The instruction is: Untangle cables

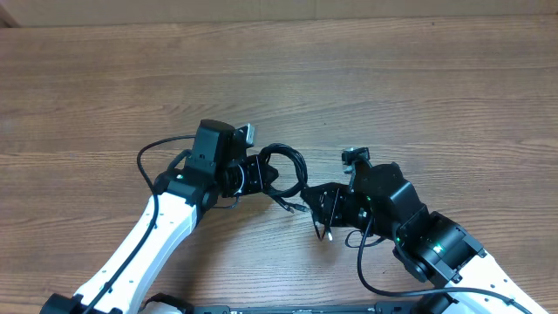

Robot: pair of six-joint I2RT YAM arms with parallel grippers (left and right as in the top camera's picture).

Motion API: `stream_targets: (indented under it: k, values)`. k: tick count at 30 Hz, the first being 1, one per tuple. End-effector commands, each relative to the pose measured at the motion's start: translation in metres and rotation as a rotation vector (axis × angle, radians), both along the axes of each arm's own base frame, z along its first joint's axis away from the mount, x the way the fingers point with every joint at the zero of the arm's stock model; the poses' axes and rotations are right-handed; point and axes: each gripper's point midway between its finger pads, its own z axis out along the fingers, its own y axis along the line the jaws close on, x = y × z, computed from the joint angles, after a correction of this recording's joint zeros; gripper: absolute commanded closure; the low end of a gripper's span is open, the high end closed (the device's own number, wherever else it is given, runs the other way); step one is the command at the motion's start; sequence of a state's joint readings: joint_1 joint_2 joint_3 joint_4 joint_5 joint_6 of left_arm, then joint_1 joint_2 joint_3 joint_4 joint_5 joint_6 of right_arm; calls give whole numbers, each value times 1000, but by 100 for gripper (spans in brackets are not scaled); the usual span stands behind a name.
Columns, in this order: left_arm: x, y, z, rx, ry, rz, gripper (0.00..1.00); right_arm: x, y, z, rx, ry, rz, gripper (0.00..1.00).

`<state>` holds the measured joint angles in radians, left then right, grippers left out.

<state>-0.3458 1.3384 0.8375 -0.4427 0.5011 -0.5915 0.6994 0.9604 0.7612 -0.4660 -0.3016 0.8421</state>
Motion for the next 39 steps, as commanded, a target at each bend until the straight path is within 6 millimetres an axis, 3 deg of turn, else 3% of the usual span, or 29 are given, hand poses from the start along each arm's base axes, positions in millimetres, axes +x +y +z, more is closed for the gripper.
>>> stream_targets:
  k: [1, 5, 8, 12, 19, 25, 27, 33, 35, 36, 37, 39]
  values:
    - [14, 14, 11, 90, -114, 32, 96, -28, 23, 43, 168, -11, 202, 96]
    - [4, -3, 8, 124, -134, -19, 96, -31, 34, 70, 286, -20, 234, 96]
    - [-6, -19, 7, 149, -154, -64, 96, -20, 33, 68, 292, 14, 156, 96]
    - [-20, -37, 7, 140, -151, -117, 96, 2, 25, 44, 203, 30, 29, 96]
    - [-27, -41, 22, 92, -162, -124, 96, 38, -4, -20, -44, 79, -217, 96]
    - [-53, -59, 51, -27, -234, -314, 96, 59, 0, -30, -63, 49, -265, 96]
    - [-76, -73, 62, -134, -236, -467, 96, 74, 3, -34, -67, 19, -300, 96]
    - [-116, -92, 85, -311, -268, -705, 96, 99, -4, -47, -125, -44, -397, 95]
    - [-128, -95, 96, -381, -303, -791, 96, 105, -3, -47, -151, -88, -382, 88]
    - [-133, -95, 100, -408, -322, -829, 96, 105, -4, -48, -169, -104, -370, 80]
    - [-133, -95, 100, -410, -336, -839, 96, 104, -4, -49, -188, -118, -352, 69]
    - [-126, -90, 94, -371, -351, -819, 96, 98, -2, -49, -199, -123, -304, 31]
